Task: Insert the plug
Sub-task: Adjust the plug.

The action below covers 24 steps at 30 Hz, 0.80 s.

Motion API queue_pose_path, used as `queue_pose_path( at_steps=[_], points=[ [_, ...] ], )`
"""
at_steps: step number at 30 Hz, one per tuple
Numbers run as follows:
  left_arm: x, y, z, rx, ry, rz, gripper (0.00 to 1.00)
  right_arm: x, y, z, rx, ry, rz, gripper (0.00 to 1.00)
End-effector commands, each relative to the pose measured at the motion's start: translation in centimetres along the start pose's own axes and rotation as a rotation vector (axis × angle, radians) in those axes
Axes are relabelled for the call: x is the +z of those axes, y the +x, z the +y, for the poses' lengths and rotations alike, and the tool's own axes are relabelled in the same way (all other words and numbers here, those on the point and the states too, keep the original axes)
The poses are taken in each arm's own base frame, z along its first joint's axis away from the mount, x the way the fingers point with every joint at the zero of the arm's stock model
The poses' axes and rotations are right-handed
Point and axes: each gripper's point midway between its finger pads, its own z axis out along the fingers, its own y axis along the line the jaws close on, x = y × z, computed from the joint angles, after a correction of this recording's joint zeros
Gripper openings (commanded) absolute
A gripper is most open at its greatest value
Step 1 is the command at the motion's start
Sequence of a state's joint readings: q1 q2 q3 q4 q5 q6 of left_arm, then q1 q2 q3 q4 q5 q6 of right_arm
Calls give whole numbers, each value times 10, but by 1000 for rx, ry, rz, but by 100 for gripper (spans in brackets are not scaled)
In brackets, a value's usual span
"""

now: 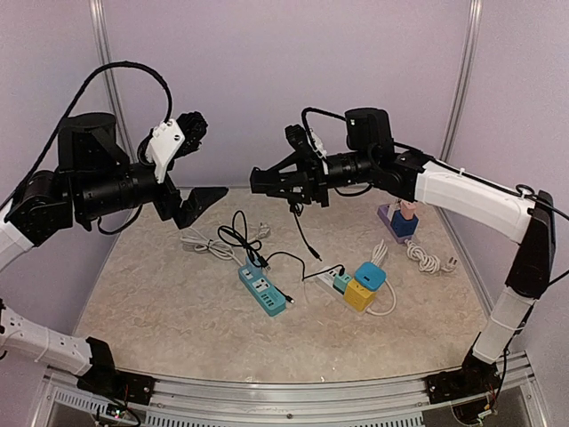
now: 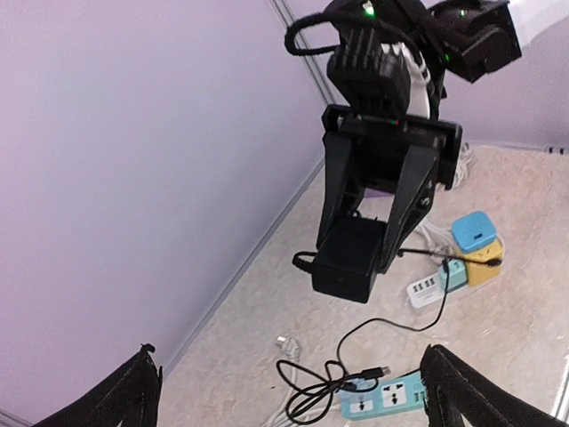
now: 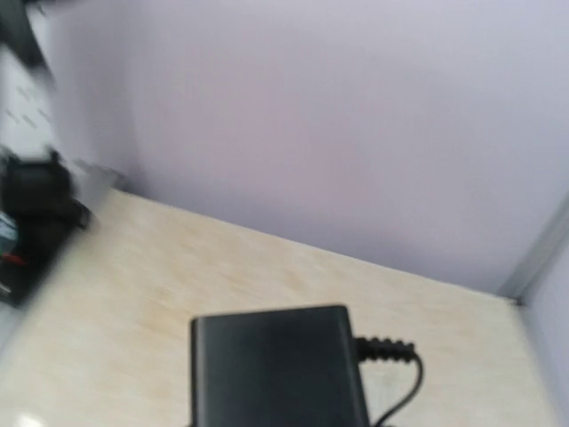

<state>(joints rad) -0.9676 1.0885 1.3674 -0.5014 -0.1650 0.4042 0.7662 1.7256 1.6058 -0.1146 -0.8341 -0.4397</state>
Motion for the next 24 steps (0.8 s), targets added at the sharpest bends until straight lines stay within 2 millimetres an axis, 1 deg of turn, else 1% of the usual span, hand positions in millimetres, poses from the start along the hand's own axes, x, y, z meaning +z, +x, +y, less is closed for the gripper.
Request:
queue_pose_path(
  at_steps=[1, 2, 4, 7, 10, 12, 14, 15, 17, 22, 24],
  points=[
    [12, 57, -5, 343, -97, 303, 98, -6, -12, 20, 260, -130, -33, 0],
    [15, 63, -12, 385, -74, 318, 98, -4, -8, 22, 287, -142, -23, 0],
    [19, 69, -29, 436, -5, 280, 95, -2, 0, 23, 320, -147, -3, 0],
    [14, 77, -47, 528, 65, 193, 90, 1, 13, 29, 359, -161, 32, 0],
    [4, 70, -53, 619, 79, 96, 87, 6, 15, 40, 361, -187, 53, 0],
    [2, 68, -53, 678, 78, 72, 86, 9, 15, 48, 354, -206, 58, 0],
    [4, 67, -52, 726, 79, 83, 86, 12, 12, 52, 354, -225, 50, 0],
    [9, 69, -54, 746, 87, 96, 84, 13, 13, 53, 355, -230, 49, 0],
    [15, 65, -58, 768, 104, 91, 80, 15, 13, 54, 357, -238, 48, 0],
    [20, 50, -76, 792, 173, -27, 75, 20, 12, 58, 367, -267, 43, 0],
    [22, 49, -78, 794, 181, -29, 71, 21, 10, 61, 365, -280, 36, 0]
  ],
)
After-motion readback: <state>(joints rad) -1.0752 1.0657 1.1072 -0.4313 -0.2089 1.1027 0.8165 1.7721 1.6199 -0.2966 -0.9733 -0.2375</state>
